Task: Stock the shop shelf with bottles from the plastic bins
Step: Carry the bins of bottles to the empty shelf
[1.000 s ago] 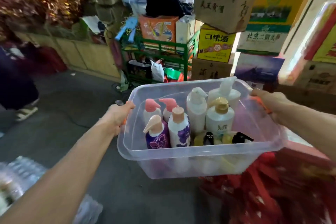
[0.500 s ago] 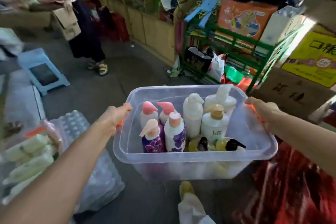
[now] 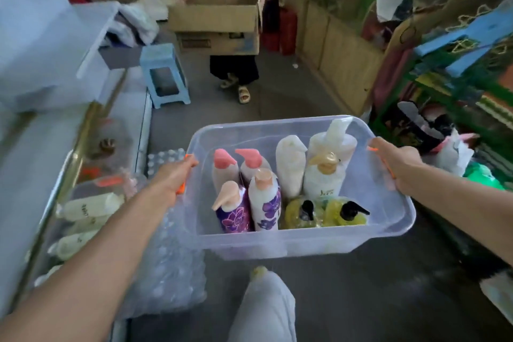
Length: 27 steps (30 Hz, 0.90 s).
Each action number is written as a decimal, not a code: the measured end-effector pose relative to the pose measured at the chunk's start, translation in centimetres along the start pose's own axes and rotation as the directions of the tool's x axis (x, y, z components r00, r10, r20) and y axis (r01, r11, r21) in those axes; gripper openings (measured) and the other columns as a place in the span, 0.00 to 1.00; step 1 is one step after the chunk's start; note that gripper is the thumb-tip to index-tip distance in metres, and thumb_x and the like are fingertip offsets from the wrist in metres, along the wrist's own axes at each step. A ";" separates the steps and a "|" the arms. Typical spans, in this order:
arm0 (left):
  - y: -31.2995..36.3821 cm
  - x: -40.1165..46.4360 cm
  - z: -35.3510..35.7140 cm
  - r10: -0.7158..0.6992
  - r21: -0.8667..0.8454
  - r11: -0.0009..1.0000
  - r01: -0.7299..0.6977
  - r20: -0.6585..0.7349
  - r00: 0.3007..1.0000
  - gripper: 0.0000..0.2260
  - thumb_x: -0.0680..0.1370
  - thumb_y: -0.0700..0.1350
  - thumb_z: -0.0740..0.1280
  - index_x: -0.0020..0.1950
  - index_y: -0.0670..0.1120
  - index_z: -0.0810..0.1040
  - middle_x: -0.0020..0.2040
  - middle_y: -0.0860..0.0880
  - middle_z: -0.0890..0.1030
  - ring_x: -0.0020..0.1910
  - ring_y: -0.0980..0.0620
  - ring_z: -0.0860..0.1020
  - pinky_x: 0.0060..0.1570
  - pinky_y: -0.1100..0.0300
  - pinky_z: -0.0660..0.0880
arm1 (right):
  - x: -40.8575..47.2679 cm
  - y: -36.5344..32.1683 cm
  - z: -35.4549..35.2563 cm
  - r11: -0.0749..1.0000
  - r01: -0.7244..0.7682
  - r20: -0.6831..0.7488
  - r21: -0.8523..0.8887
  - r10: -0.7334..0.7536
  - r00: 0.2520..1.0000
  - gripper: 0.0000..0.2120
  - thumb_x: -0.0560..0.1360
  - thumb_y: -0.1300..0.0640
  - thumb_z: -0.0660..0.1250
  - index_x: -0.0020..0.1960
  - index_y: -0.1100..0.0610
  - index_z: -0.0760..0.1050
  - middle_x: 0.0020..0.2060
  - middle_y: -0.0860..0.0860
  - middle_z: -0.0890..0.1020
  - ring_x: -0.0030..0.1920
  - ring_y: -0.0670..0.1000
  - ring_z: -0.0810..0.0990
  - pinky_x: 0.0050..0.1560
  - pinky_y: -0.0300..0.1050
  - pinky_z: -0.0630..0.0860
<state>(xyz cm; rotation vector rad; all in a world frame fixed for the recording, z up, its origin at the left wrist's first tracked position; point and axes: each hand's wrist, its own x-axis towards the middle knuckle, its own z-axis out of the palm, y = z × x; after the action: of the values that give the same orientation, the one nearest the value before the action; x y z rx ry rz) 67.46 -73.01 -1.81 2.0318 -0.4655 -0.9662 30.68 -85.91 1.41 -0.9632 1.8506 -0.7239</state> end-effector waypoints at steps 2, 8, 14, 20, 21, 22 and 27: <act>0.5 3.3 -0.5 -0.039 -0.028 0.999 0.037 -0.047 0.998 0.11 0.76 0.49 0.67 0.36 0.47 0.72 0.35 0.45 0.72 0.29 0.50 0.68 0.26 0.65 0.64 | 2.6 -2.5 3.6 0.999 0.016 0.046 -0.033 -0.015 0.999 0.30 0.67 0.40 0.69 0.58 0.61 0.74 0.44 0.58 0.75 0.34 0.57 0.73 0.30 0.44 0.67; 1.8 13.5 -4.4 -0.150 -0.055 0.988 0.143 -0.163 0.975 0.11 0.75 0.51 0.67 0.40 0.45 0.75 0.31 0.46 0.71 0.28 0.48 0.69 0.34 0.61 0.67 | 9.5 -11.0 16.5 0.983 0.089 0.206 -0.159 -0.055 0.977 0.38 0.65 0.39 0.70 0.66 0.64 0.71 0.50 0.61 0.79 0.43 0.61 0.77 0.37 0.47 0.72; 3.9 20.8 -8.0 -0.262 -0.189 0.957 0.220 -0.237 0.936 0.13 0.78 0.47 0.65 0.34 0.46 0.72 0.28 0.46 0.71 0.25 0.49 0.70 0.32 0.60 0.67 | 13.7 -19.2 28.6 0.951 0.167 0.345 -0.261 -0.070 0.936 0.30 0.68 0.39 0.68 0.58 0.63 0.75 0.39 0.57 0.77 0.36 0.57 0.75 0.32 0.44 0.69; 5.9 27.3 -11.4 -0.346 -0.252 0.930 0.268 -0.355 0.868 0.11 0.74 0.50 0.67 0.37 0.44 0.77 0.35 0.42 0.77 0.35 0.45 0.75 0.46 0.43 0.78 | 18.0 -26.3 40.0 0.907 0.253 0.486 -0.337 -0.063 0.872 0.25 0.71 0.42 0.69 0.56 0.62 0.76 0.44 0.58 0.79 0.37 0.55 0.76 0.31 0.44 0.69; 5.9 28.5 -11.9 -0.369 -0.267 0.921 0.283 -0.364 0.855 0.12 0.74 0.51 0.67 0.36 0.44 0.76 0.33 0.42 0.76 0.34 0.45 0.74 0.44 0.44 0.78 | 18.8 -27.4 42.1 0.898 0.273 0.507 -0.345 -0.067 0.860 0.26 0.70 0.41 0.69 0.55 0.62 0.76 0.44 0.58 0.79 0.37 0.56 0.76 0.31 0.44 0.69; 5.8 29.6 -12.2 -0.391 -0.284 0.911 0.298 -0.371 0.842 0.13 0.73 0.51 0.68 0.35 0.44 0.75 0.32 0.43 0.74 0.33 0.46 0.73 0.42 0.48 0.76 | 19.7 -28.5 44.3 0.885 0.298 0.528 -0.357 -0.072 0.846 0.26 0.70 0.40 0.69 0.55 0.62 0.76 0.45 0.58 0.80 0.38 0.57 0.77 0.31 0.44 0.69; 5.5 35.2 -13.1 -0.541 -0.427 0.827 0.366 -0.429 0.723 0.15 0.69 0.56 0.70 0.33 0.45 0.72 0.30 0.45 0.70 0.27 0.46 0.70 0.31 0.57 0.71 | 23.5 -34.3 56.5 0.812 0.414 0.605 -0.411 -0.096 0.790 0.25 0.70 0.41 0.69 0.54 0.63 0.77 0.41 0.59 0.79 0.37 0.58 0.78 0.31 0.44 0.71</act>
<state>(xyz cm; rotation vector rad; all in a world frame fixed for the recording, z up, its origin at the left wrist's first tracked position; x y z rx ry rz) 100.07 -91.07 -8.97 2.0336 0.5057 -0.6348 85.74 -128.77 -5.97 -1.6259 1.3954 -0.0277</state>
